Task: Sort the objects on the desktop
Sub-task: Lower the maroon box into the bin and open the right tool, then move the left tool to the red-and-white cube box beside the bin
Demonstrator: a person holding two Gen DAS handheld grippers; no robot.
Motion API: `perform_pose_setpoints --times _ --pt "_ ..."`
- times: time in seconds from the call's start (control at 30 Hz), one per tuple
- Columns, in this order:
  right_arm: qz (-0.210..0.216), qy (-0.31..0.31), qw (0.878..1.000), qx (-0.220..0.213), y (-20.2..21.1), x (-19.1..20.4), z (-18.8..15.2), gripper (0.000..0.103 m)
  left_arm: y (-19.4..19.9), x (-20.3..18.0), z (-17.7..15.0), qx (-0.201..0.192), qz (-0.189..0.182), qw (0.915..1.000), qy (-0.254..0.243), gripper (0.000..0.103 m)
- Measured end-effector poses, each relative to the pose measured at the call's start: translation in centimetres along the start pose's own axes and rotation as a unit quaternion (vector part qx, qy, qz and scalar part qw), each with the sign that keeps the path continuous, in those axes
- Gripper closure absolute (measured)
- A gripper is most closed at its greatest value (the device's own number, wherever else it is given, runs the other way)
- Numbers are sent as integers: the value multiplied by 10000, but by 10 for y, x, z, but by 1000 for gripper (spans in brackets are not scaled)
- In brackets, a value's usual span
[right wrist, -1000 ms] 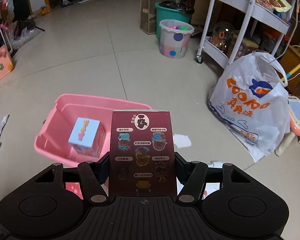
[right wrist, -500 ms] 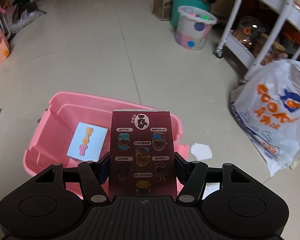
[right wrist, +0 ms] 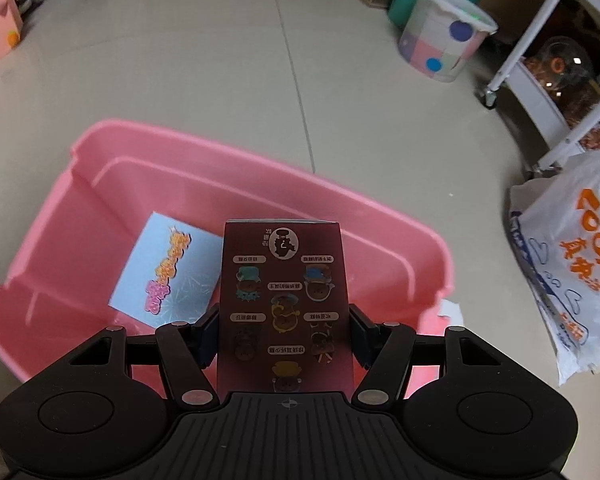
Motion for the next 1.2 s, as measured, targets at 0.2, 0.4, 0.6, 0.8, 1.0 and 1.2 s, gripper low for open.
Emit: perform_pose_setpoints --times 0.2,0.4,0.6,0.8,1.0,1.2 --pt "-53 -54 9996 289 -38 9 -6 44 -4 -3 1 -2 47 10000 -47 6" --pt "65 -205 9985 500 -61 6 -12 44 -10 -9 0 31 112 9998 -190 6" --pt "113 -377 9973 625 -65 3 -11 37 -13 -16 0 57 185 9991 -381 6" --pt "391 -450 9977 336 -40 3 -14 24 -10 -21 -1 1 261 9983 -519 6" --pt "577 -362 9957 -622 38 -9 -17 4 6 -26 -10 -207 604 9931 -984 6" --pt "532 -1256 9800 -1452 128 -56 -30 0 45 -22 -16 -285 291 9945 -961 6"
Point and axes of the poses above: each gripper's, at about its wrist camera, not at the fingertips, and y roughly against the way its jaws point, x to its left, z to its top, the point moved 3 cm from there along -y, roughly the way its jaws point, and after that the axes turned 10 degrees about -y, right-handed, at the moved point
